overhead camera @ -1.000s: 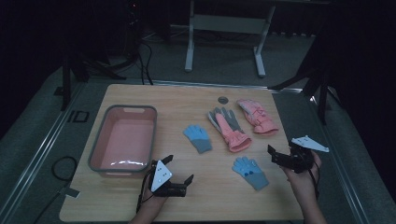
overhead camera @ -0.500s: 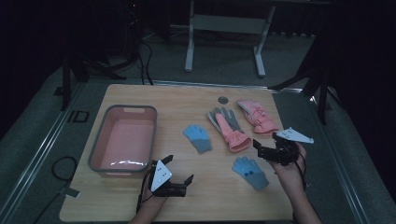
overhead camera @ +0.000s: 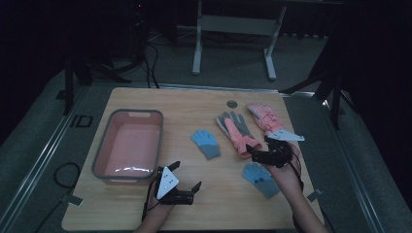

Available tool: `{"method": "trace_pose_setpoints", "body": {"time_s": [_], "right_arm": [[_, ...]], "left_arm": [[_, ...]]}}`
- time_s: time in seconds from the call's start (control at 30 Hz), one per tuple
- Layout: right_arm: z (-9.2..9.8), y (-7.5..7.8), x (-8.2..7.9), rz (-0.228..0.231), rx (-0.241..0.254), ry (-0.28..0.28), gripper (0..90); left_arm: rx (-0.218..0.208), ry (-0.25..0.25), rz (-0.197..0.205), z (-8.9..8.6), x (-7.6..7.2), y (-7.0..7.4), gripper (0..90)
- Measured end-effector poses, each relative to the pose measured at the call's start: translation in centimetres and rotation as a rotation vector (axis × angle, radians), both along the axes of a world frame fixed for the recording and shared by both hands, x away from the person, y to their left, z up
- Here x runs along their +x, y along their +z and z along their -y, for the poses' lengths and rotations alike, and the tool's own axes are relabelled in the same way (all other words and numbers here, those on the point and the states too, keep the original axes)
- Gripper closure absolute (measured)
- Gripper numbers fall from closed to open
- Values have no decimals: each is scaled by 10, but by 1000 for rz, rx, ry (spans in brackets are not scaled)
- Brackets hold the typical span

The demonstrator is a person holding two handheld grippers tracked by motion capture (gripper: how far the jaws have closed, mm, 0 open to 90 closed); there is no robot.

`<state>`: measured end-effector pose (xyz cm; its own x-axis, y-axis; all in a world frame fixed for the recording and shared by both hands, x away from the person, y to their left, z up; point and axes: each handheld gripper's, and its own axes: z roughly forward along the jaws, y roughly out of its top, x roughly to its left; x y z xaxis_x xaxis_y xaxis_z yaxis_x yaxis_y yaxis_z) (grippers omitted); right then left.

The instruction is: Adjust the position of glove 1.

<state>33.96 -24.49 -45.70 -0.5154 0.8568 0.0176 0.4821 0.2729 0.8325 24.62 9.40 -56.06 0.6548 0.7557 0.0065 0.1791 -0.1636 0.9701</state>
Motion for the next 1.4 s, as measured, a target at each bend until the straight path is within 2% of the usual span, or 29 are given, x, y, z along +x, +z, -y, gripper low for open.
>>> {"method": "trace_pose_setpoints", "body": {"time_s": [0.37,0.47,0.63,0.7,0.77,0.8,0.9,1.03,1.07,1.17,1.27,1.3,1.4], "right_arm": [[-28,-13,17,-43,-3,62,258],[-38,-17,24,-42,-8,91,345],[-49,-20,29,-37,-13,105,414],[-57,-23,33,-44,-22,142,443],[-60,-25,35,-48,-22,152,450],[-68,-28,40,-73,-21,185,486],[-77,-31,47,-89,-10,213,521],[-88,-34,53,-93,-27,237,563],[-96,-36,57,-95,-31,263,582],[-106,-40,62,-98,-31,292,596],[-109,-41,63,-98,-36,294,607],[-118,-47,69,-126,-36,303,622],[-122,-51,73,-142,-40,302,633]], "left_arm": [[6,-4,2,0,0,0,0],[7,-4,3,1,0,0,0],[12,-7,2,1,0,0,0],[13,-8,2,1,0,0,0],[12,-10,2,1,0,0,0],[13,-10,3,1,0,0,0],[15,-11,4,1,0,0,0],[11,-12,3,1,0,0,0],[11,-13,4,1,0,0,0],[9,-15,1,1,0,0,0],[9,-16,-1,1,0,0,0],[9,-17,-1,1,0,0,0],[9,-17,-1,1,0,0,0]]}}
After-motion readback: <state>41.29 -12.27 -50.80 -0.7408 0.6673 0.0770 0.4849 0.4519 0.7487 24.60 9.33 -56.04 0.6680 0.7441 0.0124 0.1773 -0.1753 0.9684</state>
